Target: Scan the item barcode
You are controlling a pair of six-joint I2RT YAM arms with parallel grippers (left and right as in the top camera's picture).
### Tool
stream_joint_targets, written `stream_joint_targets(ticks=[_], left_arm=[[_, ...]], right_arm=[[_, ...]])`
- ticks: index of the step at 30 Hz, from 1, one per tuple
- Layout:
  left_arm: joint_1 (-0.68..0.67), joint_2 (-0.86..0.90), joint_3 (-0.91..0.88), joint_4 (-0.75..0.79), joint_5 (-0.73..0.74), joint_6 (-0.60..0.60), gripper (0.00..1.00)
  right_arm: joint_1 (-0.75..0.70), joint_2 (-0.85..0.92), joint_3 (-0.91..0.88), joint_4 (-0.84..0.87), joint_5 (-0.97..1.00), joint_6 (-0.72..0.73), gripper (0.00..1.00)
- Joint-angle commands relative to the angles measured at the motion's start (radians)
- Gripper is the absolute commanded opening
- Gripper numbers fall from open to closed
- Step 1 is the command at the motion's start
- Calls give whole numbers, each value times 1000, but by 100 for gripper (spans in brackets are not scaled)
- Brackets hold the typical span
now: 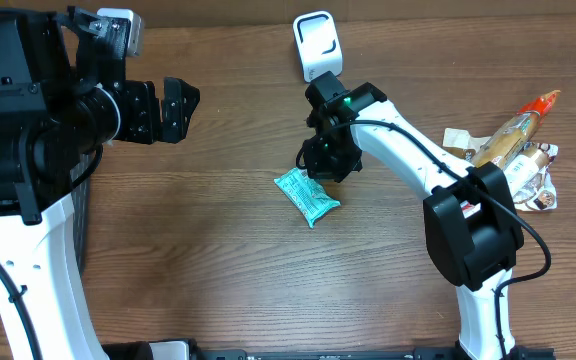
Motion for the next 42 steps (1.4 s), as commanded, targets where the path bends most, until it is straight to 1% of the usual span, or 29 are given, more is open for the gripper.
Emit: stream_joint_targets(ticks=[1, 4, 10, 14, 16, 18, 20, 21, 24, 30, 32, 34, 35, 39, 42], left_arm=[[-2, 3, 8, 2, -2, 16, 100], [-2, 3, 8, 2, -2, 16, 100], [-2, 3, 8, 2, -2, 16, 100], [-2, 3, 8, 2, -2, 16, 99], [-2, 3, 8, 2, -2, 16, 100], [-2, 3, 8, 1, -2, 16, 100], [-2, 3, 8, 2, -2, 16, 100], [-2, 3, 8, 2, -2, 16, 100], [-2, 3, 8, 2, -2, 16, 100], [-2, 3, 8, 2, -2, 16, 100], [-2, 3, 8, 2, -2, 16, 100], [-2, 3, 8, 2, -2, 16, 100], [-2, 3, 8, 2, -2, 16, 100], [-2, 3, 8, 2, -2, 16, 100], [-2, 3, 8, 2, -2, 16, 100]], right_arm=[[13, -9, 16, 19, -61, 32, 4], [28, -9, -15, 72, -54, 63, 4], [48, -8, -135, 180, -34, 147, 4], [48, -8, -192, 203, 86, 202, 4], [48, -8, -198, 200, 122, 201, 4], [47, -8, -198, 201, 132, 201, 16], [47, -8, -198, 204, 133, 200, 29], [47, -8, -198, 206, 134, 192, 34], [47, -8, -197, 215, 133, 123, 38], [47, -8, -160, 211, 122, -61, 39], [47, -8, -147, 216, 98, -159, 42], [51, -8, -146, 226, 28, -291, 43], [58, -8, -146, 225, -29, -386, 45], [92, -8, -146, 210, -90, -540, 51], [129, -8, -146, 196, -89, -587, 54]])
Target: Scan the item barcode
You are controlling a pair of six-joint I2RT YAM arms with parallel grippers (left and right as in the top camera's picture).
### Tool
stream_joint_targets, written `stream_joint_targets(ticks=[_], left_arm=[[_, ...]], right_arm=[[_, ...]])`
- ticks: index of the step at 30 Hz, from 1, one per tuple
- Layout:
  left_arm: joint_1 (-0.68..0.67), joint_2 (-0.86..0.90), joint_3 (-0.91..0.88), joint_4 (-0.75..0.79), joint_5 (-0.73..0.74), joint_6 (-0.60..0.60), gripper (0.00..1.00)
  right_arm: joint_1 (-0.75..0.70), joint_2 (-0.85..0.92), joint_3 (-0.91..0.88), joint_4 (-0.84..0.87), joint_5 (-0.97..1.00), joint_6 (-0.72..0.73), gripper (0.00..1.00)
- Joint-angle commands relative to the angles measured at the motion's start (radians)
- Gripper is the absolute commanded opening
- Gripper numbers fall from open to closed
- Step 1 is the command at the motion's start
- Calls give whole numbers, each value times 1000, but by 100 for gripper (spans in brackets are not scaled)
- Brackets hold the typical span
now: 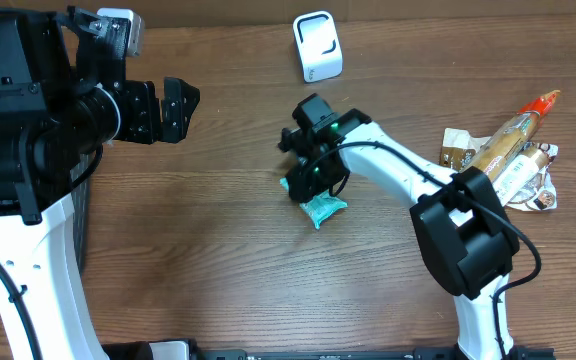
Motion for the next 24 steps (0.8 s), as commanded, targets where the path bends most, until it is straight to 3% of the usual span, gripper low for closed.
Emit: stream_joint_targets(ticks=[1, 3, 4, 10, 13, 14, 18, 22, 24], left_arm=[[-2, 3, 8, 1, -2, 16, 100], [-2, 3, 8, 1, -2, 16, 100], [-2, 3, 8, 1, -2, 16, 100], [-2, 3, 8, 1, -2, 16, 100], [-2, 3, 8, 1, -2, 16, 100], [-2, 3, 8, 1, -2, 16, 100], [-2, 3, 8, 1, -2, 16, 99], [-2, 3, 8, 1, -2, 16, 100], [-2, 3, 8, 1, -2, 16, 99]], right_arm=[[58, 10, 16, -10, -51, -126, 55], [60, 6, 36, -17, -51, -19, 59], [56, 0, 48, -23, -50, 45, 68], [15, -148, 82, -85, 64, 467, 72], [-14, -219, 81, -188, 204, 752, 84], [-21, -229, 78, -226, 229, 812, 98], [-29, -229, 33, -316, 251, 871, 100], [-17, -228, -72, -263, 138, 870, 100], [-2, -228, -130, -200, 89, 870, 92]])
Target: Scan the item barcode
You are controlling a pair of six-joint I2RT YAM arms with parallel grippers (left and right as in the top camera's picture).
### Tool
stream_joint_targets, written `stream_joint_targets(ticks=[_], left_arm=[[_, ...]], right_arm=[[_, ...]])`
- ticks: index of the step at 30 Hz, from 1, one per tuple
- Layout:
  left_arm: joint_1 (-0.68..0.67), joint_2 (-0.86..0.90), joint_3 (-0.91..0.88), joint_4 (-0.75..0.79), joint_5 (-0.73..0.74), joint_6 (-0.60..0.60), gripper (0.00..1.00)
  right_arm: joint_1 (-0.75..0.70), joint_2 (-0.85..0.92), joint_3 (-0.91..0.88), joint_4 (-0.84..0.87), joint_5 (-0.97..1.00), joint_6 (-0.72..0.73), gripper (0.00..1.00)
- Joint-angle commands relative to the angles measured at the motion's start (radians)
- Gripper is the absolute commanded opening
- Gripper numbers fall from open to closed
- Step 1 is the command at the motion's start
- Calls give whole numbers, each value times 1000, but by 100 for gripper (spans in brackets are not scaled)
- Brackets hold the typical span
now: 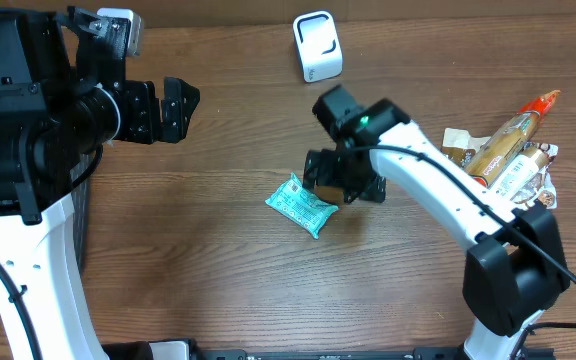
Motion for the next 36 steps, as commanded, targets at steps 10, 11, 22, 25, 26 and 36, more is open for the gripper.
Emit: stream_joint_targets(ticks=[10, 11, 22, 25, 26, 36], left_arm=[[-2, 3, 8, 1, -2, 16, 100], [-2, 3, 8, 1, -2, 16, 100], [-2, 3, 8, 1, -2, 16, 100], [-2, 3, 8, 1, -2, 16, 100], [-2, 3, 8, 1, -2, 16, 100], [-2, 3, 8, 1, -2, 16, 100]], right_arm=[[82, 11, -286, 340, -116, 113, 66], [82, 13, -296, 365, -116, 113, 65], [44, 19, -303, 583, -61, -282, 57], [8, 19, -303, 607, -78, -292, 62], [-6, 19, -303, 613, -92, -303, 64], [-110, 34, -306, 619, -446, -292, 75]])
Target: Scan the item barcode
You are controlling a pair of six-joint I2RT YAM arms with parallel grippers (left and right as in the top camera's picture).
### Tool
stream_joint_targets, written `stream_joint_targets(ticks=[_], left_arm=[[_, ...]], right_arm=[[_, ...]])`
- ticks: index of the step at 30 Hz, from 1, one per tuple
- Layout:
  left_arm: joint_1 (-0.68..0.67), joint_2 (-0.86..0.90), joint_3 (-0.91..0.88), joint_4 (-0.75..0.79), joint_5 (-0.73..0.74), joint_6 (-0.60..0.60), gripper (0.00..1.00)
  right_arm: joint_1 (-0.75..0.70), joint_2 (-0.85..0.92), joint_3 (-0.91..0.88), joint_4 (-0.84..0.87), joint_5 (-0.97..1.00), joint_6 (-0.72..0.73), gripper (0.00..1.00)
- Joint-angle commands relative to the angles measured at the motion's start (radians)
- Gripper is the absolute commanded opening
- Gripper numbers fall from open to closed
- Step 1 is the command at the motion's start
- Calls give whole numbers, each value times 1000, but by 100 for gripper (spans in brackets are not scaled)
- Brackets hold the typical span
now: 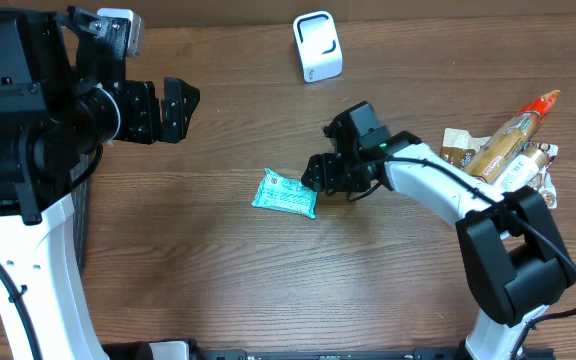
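Note:
A teal snack packet (285,194) lies flat on the wooden table (218,270), near the middle. My right gripper (314,176) is low at the packet's upper right corner, pointing left. Whether its fingers grip the packet's edge is not clear from overhead. The white barcode scanner (317,46) stands at the back of the table, well away from the packet. My left gripper (166,108) hangs high at the left with its fingers apart and nothing between them.
A pile of other grocery items (508,150), among them a bottle with an orange cap (543,101), lies at the right edge behind the right arm. A dark bin (86,190) shows at the far left under the left arm.
The packet now lies a little further left and flatter. My right gripper has shifted slightly left and up the frame, and stays at the packet's right end. The left arm is unchanged.
First my right gripper hovered at the packet's upper end in the table's middle. Then it was down over the packet, covering most of it. Then the packet lay turned and further left with the gripper at its right end, as it does now.

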Motion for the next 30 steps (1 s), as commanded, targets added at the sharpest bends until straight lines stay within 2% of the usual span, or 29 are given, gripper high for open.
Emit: stream_joint_targets(ticks=[1, 7, 13, 19, 21, 30], left_arm=[[-2, 3, 8, 1, -2, 16, 100], [-2, 3, 8, 2, -2, 16, 100], [-2, 3, 8, 1, -2, 16, 100], [-2, 3, 8, 1, -2, 16, 99], [-2, 3, 8, 1, -2, 16, 100], [-2, 3, 8, 1, -2, 16, 100]], right_arm=[[12, 20, -6, -8, -165, 31, 75], [49, 41, -55, 33, -162, 125, 76], [63, 106, -122, 206, -145, 246, 75], [78, 187, -142, 341, -153, 311, 66], [90, 201, -142, 364, -153, 319, 61], [103, 213, -142, 394, -151, 337, 11]])
